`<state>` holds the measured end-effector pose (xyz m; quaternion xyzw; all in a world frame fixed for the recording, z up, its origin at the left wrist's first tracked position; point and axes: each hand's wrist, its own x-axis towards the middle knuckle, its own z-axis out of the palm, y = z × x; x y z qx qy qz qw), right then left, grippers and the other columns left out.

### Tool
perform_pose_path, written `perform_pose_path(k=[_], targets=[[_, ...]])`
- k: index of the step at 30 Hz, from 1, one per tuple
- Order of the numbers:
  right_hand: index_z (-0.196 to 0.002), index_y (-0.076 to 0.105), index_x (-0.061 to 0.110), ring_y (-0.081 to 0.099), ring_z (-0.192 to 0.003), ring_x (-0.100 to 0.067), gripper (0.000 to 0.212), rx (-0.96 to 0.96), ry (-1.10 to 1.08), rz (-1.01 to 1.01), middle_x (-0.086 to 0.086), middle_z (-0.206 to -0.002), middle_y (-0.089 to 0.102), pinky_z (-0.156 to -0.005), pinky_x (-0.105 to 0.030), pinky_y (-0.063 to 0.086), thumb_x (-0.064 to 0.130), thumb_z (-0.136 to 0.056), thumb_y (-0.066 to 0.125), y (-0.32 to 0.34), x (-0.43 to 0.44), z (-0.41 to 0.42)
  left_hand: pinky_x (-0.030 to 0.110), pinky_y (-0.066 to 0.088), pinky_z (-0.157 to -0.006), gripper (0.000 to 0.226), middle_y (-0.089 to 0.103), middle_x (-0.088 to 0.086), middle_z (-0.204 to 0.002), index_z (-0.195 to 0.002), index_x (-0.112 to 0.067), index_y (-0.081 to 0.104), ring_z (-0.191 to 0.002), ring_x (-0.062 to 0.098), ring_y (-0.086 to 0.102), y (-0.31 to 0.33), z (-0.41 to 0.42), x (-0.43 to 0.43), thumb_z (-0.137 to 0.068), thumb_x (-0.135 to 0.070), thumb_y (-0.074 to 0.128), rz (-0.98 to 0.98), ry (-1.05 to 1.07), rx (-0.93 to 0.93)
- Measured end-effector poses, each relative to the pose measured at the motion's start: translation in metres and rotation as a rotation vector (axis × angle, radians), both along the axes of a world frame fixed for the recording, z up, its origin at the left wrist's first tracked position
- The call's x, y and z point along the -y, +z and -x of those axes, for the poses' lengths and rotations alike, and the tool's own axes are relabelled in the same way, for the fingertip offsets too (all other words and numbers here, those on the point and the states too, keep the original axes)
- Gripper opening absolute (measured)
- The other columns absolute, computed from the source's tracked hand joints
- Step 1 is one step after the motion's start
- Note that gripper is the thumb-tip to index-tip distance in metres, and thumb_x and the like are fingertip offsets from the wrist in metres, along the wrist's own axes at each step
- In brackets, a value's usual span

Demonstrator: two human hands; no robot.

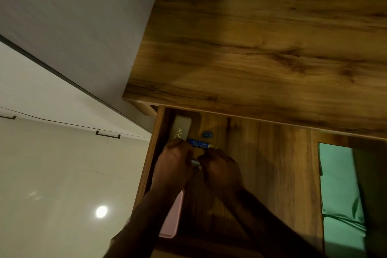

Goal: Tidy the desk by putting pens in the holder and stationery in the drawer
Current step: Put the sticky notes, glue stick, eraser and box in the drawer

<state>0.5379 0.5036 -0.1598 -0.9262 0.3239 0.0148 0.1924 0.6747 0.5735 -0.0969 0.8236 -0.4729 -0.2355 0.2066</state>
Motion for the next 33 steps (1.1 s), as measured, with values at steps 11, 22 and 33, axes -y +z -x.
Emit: perform_pose_path(k=[11,22,33], targets=[[-0.097,0.076,0.021,0.067,-0.086,-0.023,0.016,-0.096,-0.079,0.003,-0.001,-0.096,0.070,-0.064,-0.033,0.056,0.022,-0.081,0.074,0.006,0.009,-0.007,0.030,0.056,-0.083,0.013,0.065,-0.001,-0.106,-0.098,-0.018,0.070,-0.096,0.019,0.064,-0.002,0.001,-0.002,-0.086,-0.015,0.072,0.003,0.018,-0.028],[-0.125,0.065,0.025,0.062,-0.114,-0.023,0.037,-0.035,-0.116,-0.050,-0.001,-0.125,0.065,-0.087,-0.038,0.053,0.038,-0.090,0.064,0.024,0.003,0.012,0.031,0.056,-0.088,0.039,0.058,-0.004,-0.124,-0.120,-0.022,0.062,-0.111,0.016,0.059,-0.003,0.010,0.001,-0.082,-0.017,0.071,-0.054,-0.048,0.025],[-0.134,0.051,0.030,0.051,-0.123,-0.022,0.065,0.046,-0.156,0.023,0.005,-0.136,0.051,-0.089,-0.041,0.050,0.044,-0.075,0.074,0.066,0.023,0.048,0.036,0.035,-0.111,0.069,0.033,0.008,-0.154,-0.150,-0.017,0.034,-0.142,0.028,0.033,0.031,0.057,0.001,-0.088,-0.021,0.064,-0.105,-0.106,0.235]])
